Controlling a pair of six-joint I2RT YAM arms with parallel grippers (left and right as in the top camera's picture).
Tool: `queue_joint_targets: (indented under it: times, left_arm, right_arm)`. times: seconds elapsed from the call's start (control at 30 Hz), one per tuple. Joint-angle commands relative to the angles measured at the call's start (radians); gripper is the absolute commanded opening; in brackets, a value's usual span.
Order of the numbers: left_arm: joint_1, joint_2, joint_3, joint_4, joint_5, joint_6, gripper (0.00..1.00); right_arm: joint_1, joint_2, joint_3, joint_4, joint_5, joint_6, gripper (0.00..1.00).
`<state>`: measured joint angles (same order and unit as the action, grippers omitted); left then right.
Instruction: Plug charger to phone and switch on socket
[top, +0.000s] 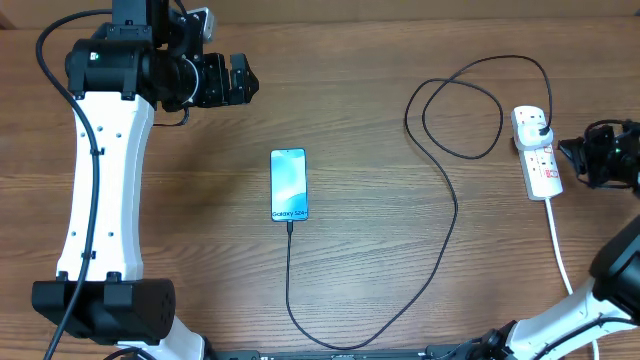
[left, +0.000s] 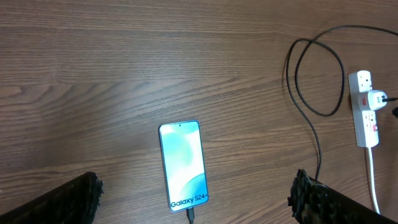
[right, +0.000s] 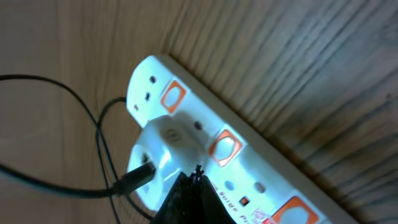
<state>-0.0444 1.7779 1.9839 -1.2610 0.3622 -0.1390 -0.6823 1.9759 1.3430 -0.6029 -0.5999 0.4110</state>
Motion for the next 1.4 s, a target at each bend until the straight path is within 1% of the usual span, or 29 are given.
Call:
queue_joint_targets:
  times: [0.0,0.2,0.47,0.9,1.37]
  left_arm:
    - [-0.002,0.002,0.007,0.001,0.000,0.004,1.00]
    - [-0.002,0.002,0.007,0.001,0.000,0.004,1.00]
    - [-0.002,0.002,0.007,0.001,0.000,0.004,1.00]
    - [-0.002,0.002,0.007,0.001,0.000,0.004,1.00]
    - [-0.002,0.002,0.007,0.002,0.000,0.004,1.00]
  right_arm:
    - [-0.025,0.040,0.018,0.019,-0.016,0.008,0.04]
    - [-0.024,0.095,0.018,0.102,-0.096,0.008,0.04]
    - [-0.024,0.114,0.018,0.131,-0.102,0.031,0.04]
    - [-0.010,0.114,0.018,0.134,-0.097,0.030,0.04]
    - [0.022,0.115,0.002,0.127,-0.045,0.033,0.04]
